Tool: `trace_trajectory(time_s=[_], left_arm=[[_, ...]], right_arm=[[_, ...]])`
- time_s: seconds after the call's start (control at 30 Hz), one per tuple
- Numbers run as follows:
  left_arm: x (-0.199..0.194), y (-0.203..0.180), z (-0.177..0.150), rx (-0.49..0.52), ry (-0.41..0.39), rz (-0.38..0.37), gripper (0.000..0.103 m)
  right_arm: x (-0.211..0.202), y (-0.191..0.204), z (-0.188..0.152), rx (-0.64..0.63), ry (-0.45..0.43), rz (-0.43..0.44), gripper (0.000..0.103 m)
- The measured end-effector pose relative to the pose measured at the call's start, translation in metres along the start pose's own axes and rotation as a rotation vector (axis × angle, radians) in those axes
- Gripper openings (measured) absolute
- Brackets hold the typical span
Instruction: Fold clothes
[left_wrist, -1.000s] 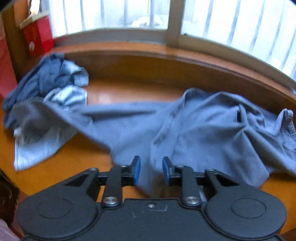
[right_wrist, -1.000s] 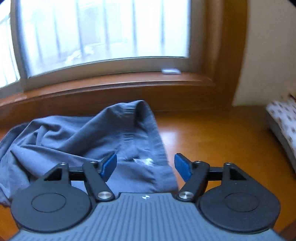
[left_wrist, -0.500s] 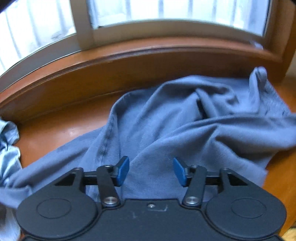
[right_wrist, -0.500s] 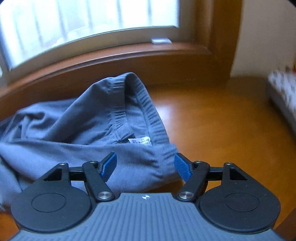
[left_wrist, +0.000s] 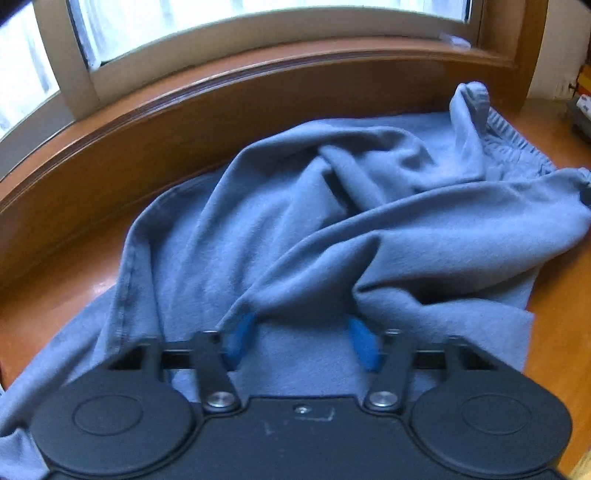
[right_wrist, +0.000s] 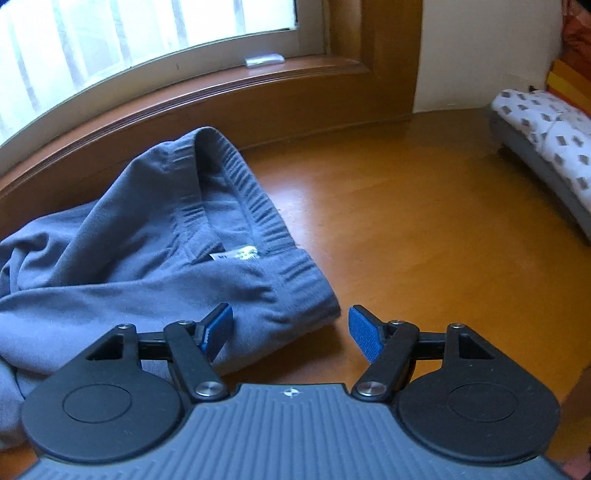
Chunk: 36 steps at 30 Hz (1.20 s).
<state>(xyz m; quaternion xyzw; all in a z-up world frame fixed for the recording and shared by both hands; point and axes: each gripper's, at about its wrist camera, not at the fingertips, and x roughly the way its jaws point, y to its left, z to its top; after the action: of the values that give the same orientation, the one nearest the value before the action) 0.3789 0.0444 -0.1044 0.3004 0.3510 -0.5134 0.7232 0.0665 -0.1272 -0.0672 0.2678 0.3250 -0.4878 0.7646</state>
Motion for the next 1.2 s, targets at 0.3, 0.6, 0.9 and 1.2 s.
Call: trace_trajectory(time_s=[0.3, 0.6, 0.9, 1.2], left_arm=[[-0.026, -0.019, 0.018, -0.115, -0.108, 0.113, 0.003], [-0.041, -0.054, 0.011, -0.135, -0.086, 0.137, 0.011], [-0.053, -0.077, 0.0, -0.165, -0.054, 0.172, 0.027], [-0.06, -0.071, -0.012, -0.22, -0.011, 0.23, 0.039]], right_arm=[[0.018, 0.025, 0.018, -0.217, -0.054, 0.095, 0.032], [-0.064, -0.016, 0.082, -0.129, -0.392, 0.156, 0.024], [-0.065, -0.123, 0.075, -0.045, -0.338, -0.248, 0.034], [-0.071, -0.127, 0.04, -0.002, -0.258, -0.21, 0.064]])
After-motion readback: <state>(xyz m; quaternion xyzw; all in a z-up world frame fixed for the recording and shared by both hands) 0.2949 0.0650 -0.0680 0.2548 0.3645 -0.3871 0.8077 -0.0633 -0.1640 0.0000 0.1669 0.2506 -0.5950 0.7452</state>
